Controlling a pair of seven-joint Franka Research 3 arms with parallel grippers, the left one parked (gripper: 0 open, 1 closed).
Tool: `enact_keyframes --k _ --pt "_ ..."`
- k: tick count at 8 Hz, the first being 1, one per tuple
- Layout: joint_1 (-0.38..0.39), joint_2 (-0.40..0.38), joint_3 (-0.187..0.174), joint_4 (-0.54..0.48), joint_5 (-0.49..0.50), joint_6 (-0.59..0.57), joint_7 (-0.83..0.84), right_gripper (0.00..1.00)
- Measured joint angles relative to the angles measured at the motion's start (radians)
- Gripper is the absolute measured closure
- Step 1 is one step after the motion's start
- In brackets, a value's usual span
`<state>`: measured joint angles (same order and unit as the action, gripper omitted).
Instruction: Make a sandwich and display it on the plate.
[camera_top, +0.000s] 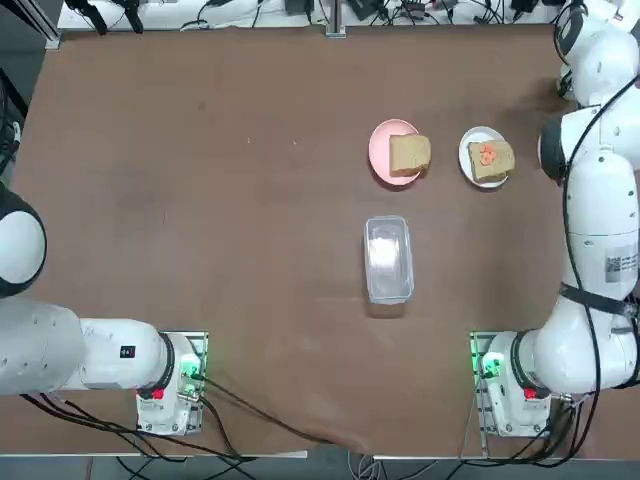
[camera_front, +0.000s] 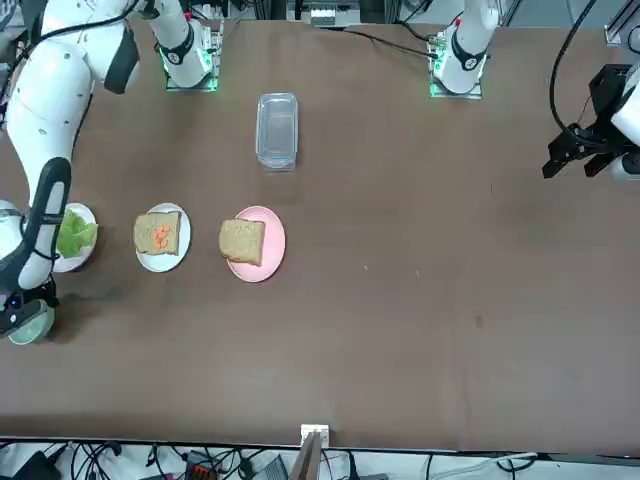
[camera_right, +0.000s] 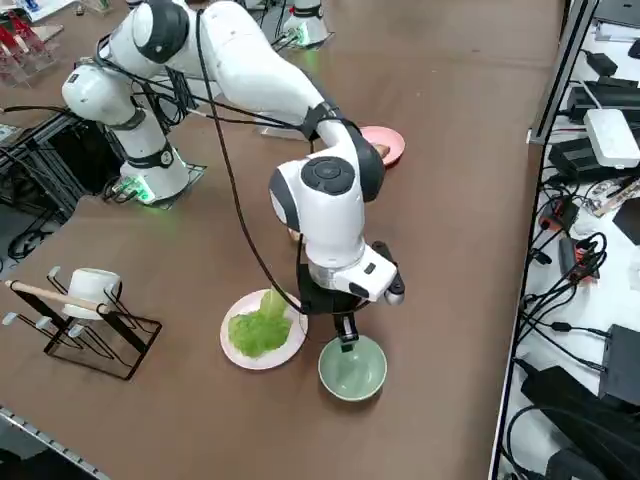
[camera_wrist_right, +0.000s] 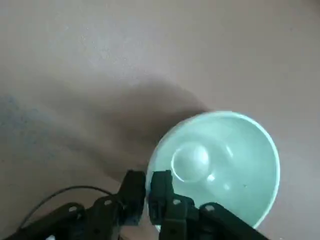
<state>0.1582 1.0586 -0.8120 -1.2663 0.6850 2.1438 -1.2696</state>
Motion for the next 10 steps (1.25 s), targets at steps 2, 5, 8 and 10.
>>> enact_keyframes --k 2,5,8,10 --pt "0.0 0.001 0.007 0.0 0.0 0.007 0.007 0.69" --pt "0.001 -0.012 -0.006 0.009 -0.001 -0.004 0.008 0.14" --pt "0.063 -0.057 -0.137 0.019 -0.001 -0.182 0.0 0.0" --pt "0.178 -0.075 -0.267 -0.042 -0.001 -0.303 -0.018 0.0"
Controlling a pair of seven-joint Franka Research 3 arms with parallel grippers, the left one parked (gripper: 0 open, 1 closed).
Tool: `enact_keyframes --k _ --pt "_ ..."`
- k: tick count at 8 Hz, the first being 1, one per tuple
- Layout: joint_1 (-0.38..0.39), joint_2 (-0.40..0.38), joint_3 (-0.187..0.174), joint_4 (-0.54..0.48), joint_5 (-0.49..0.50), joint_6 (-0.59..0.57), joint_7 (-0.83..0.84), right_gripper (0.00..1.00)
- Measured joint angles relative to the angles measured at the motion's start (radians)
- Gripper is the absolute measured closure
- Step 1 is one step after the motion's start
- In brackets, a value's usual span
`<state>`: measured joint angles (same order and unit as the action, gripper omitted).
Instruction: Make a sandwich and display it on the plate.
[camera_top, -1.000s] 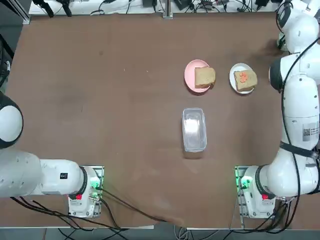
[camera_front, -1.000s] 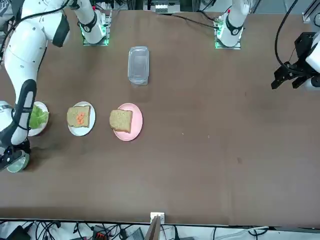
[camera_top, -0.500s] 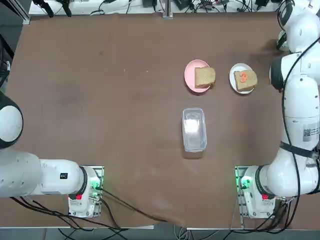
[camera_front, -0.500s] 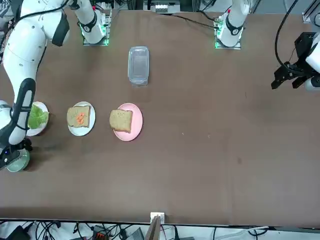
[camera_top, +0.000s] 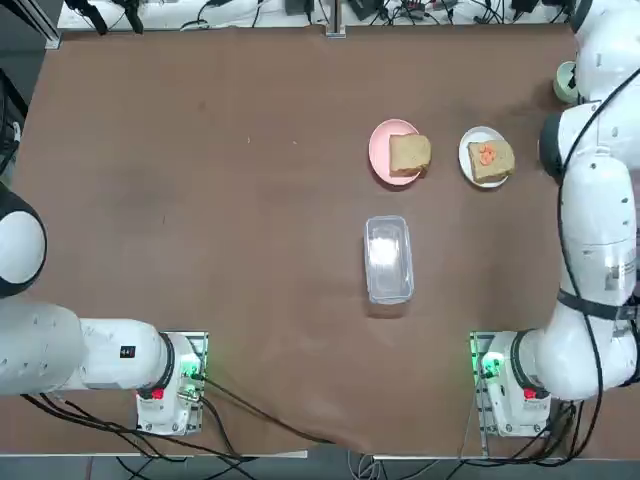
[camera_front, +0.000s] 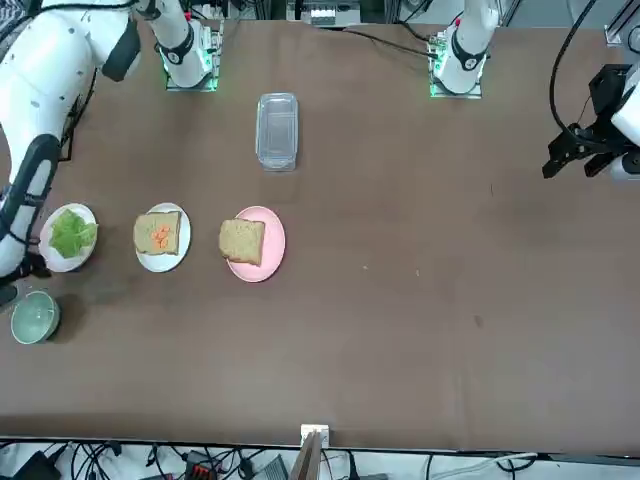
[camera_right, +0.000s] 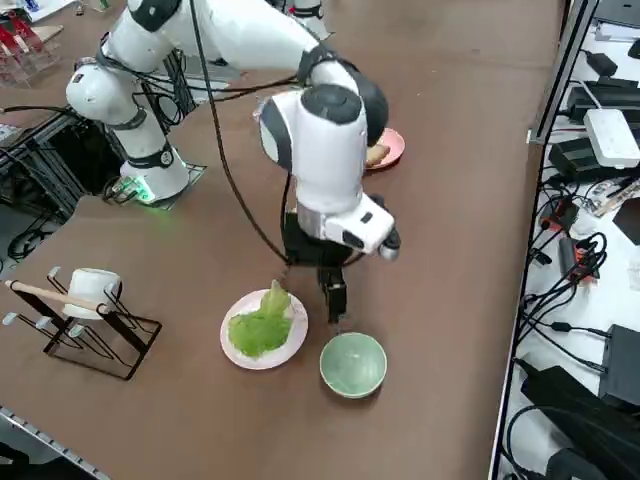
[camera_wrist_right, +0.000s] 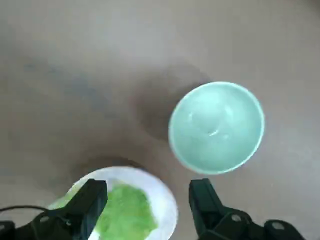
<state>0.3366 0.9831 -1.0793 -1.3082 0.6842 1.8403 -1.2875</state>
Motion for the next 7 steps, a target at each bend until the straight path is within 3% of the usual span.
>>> enact_keyframes --k 2,3,7 --pt "0.091 -0.024 -0.086 -0.155 0.004 -0.005 -0.081 0.0" --pt "0.1 -0.04 -0.104 -0.232 0.005 -0.004 -0.122 0.0" --pt "0.101 -0.063 -0.106 -0.432 0.072 0.112 -0.22 0.01"
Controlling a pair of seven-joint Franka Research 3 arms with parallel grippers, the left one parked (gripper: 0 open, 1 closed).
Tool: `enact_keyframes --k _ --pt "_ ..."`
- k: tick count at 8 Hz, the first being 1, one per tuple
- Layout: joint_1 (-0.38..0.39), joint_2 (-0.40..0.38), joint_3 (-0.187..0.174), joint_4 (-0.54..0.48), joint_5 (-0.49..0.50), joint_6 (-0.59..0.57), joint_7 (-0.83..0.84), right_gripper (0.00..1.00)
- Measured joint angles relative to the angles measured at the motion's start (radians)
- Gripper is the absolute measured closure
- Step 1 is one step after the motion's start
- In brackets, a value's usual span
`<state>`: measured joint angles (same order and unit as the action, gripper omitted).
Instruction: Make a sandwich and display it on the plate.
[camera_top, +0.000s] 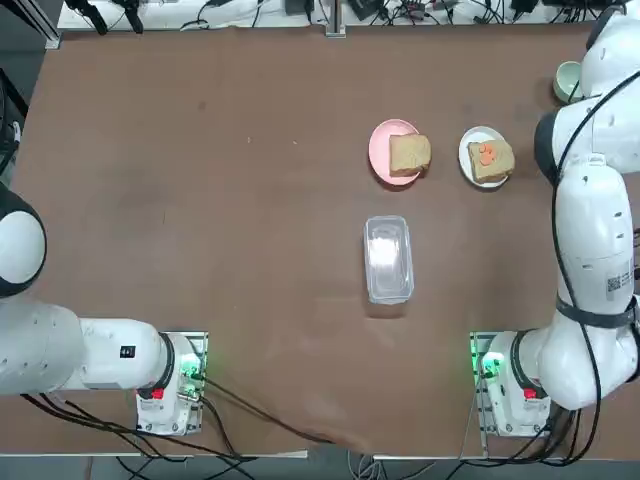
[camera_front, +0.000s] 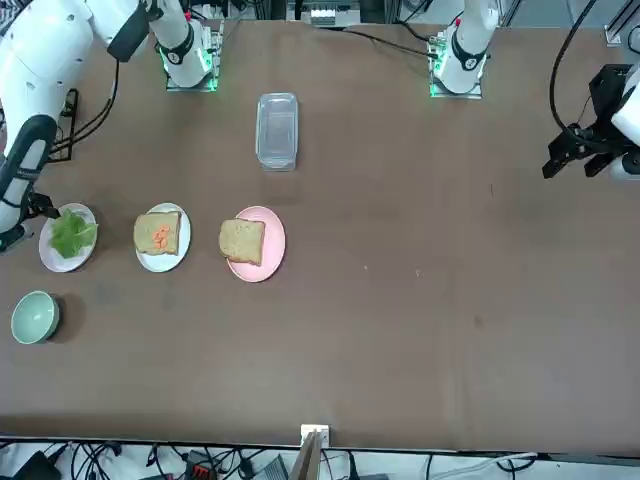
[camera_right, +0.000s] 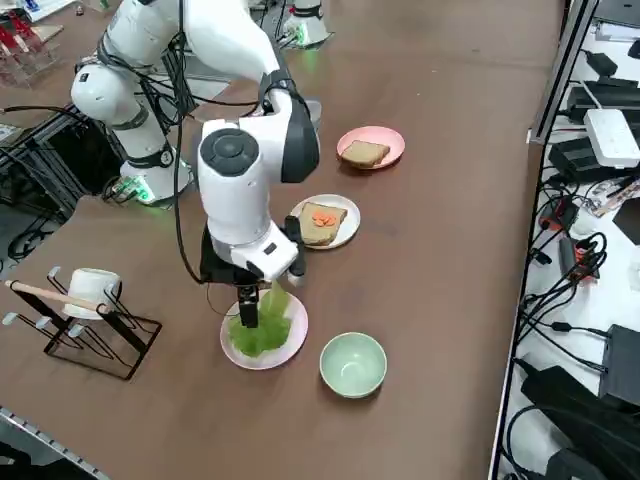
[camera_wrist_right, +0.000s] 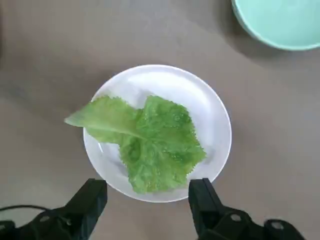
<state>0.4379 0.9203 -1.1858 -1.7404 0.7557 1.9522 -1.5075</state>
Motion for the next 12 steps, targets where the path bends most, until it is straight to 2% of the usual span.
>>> enact_keyframes --k 2,6,11,12 --pt "0.001 0.001 0.015 -0.048 0.02 0.051 -0.008 0.03" --pt "-0.004 0.013 0.067 -0.096 0.07 0.1 -0.007 0.06" --pt "-0.012 0.069 0.082 -0.102 0.09 0.127 -0.001 0.12" --pt "-0.013 0.075 0.089 -0.102 0.09 0.139 0.005 0.19"
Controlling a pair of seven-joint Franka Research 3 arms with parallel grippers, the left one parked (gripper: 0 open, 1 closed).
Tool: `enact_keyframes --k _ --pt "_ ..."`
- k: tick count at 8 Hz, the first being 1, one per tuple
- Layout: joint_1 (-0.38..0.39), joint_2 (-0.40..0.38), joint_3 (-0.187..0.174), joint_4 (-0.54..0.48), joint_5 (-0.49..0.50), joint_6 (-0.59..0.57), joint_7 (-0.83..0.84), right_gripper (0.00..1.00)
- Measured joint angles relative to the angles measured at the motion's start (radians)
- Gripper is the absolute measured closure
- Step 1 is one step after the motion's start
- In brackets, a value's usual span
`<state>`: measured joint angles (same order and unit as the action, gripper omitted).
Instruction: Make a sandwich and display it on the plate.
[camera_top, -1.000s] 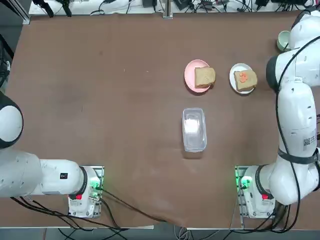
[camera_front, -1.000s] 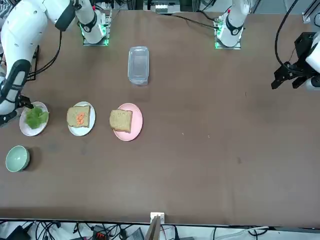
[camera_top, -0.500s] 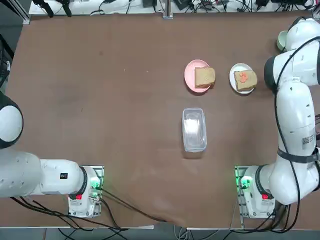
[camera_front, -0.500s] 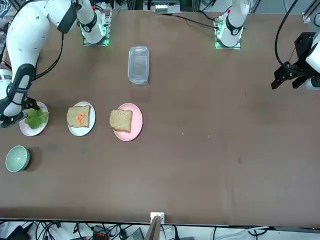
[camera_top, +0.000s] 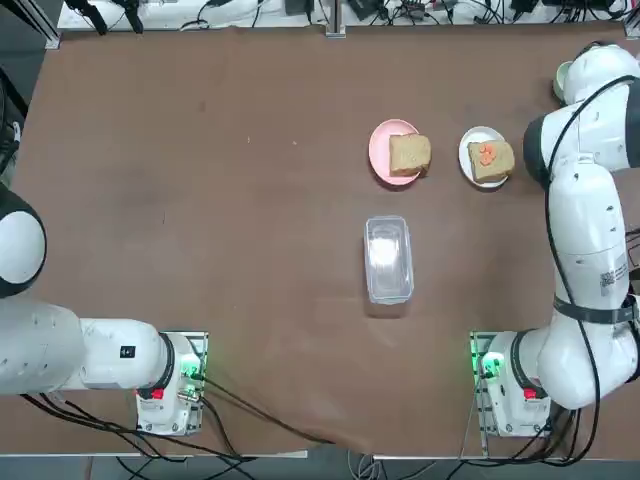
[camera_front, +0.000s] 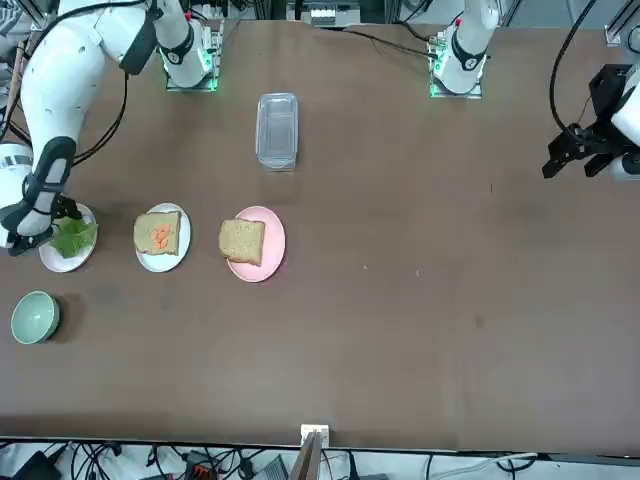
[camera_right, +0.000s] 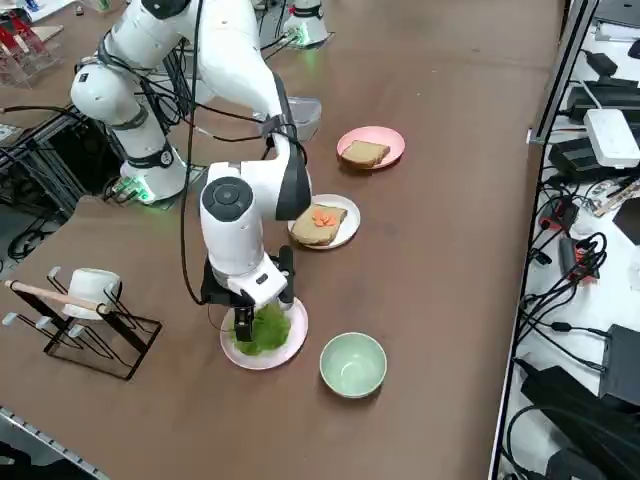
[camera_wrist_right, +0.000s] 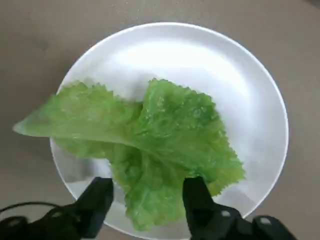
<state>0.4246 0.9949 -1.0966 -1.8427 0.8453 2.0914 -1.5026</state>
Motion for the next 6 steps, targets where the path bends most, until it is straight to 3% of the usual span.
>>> enact_keyframes --k 2,4,5,6 --pt "-0.008 0.008 0.01 0.0 0.001 0.01 0.005 0.34" --pt "-0.011 0.006 0.008 0.004 0.001 0.016 0.005 0.74" --pt "-0.012 0.006 0.008 0.007 0.001 0.016 0.006 0.88" --pt "-0.012 0.006 0.008 0.009 0.001 0.016 0.006 0.92"
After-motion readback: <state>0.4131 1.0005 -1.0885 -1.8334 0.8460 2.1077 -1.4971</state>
